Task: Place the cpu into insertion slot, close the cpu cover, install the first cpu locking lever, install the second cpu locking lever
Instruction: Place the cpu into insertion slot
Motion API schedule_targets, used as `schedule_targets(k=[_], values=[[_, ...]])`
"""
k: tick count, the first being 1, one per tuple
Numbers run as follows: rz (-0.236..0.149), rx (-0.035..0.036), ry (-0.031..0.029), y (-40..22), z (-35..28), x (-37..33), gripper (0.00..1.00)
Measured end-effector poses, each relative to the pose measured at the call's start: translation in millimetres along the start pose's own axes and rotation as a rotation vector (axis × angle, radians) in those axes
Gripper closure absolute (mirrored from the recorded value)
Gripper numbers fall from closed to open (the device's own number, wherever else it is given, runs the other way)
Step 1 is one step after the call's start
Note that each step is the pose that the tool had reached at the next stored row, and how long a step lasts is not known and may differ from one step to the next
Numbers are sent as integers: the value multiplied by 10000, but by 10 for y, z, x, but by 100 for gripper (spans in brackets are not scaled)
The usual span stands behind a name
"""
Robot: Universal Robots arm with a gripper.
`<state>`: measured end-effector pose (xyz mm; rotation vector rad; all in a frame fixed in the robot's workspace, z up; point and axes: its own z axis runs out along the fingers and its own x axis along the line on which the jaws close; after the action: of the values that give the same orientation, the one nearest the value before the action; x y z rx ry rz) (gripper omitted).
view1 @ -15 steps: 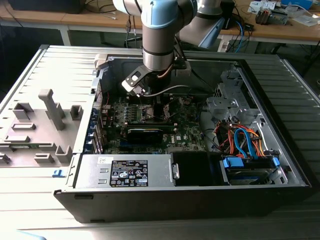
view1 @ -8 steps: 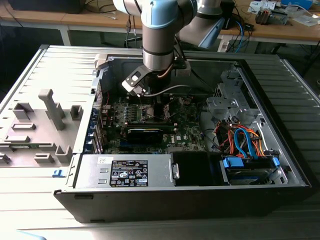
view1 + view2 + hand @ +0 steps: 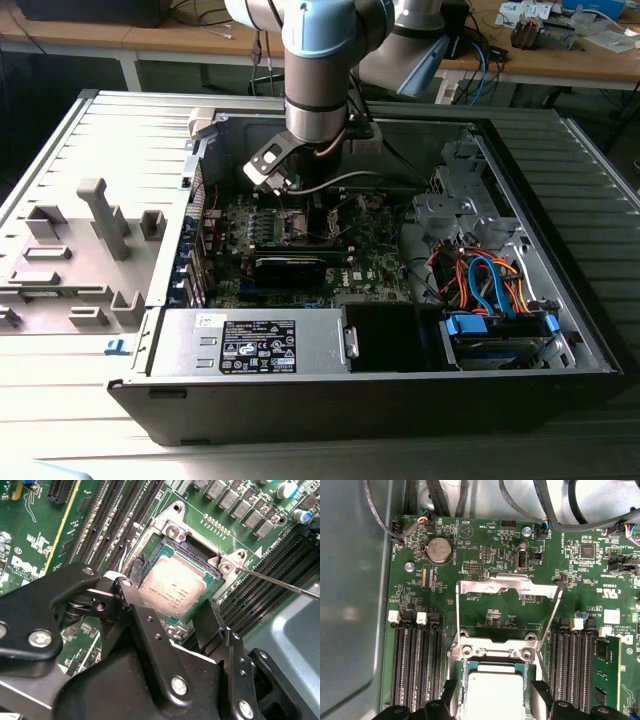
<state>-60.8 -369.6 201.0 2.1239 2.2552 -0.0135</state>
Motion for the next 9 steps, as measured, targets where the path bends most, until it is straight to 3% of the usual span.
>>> schedule_targets(k=[4,5,9], values=[[-4,-1,3,1,-5,1,34],[-4,-2,3,0,-5,1,41],[-3,-1,2,0,0,-3,41]])
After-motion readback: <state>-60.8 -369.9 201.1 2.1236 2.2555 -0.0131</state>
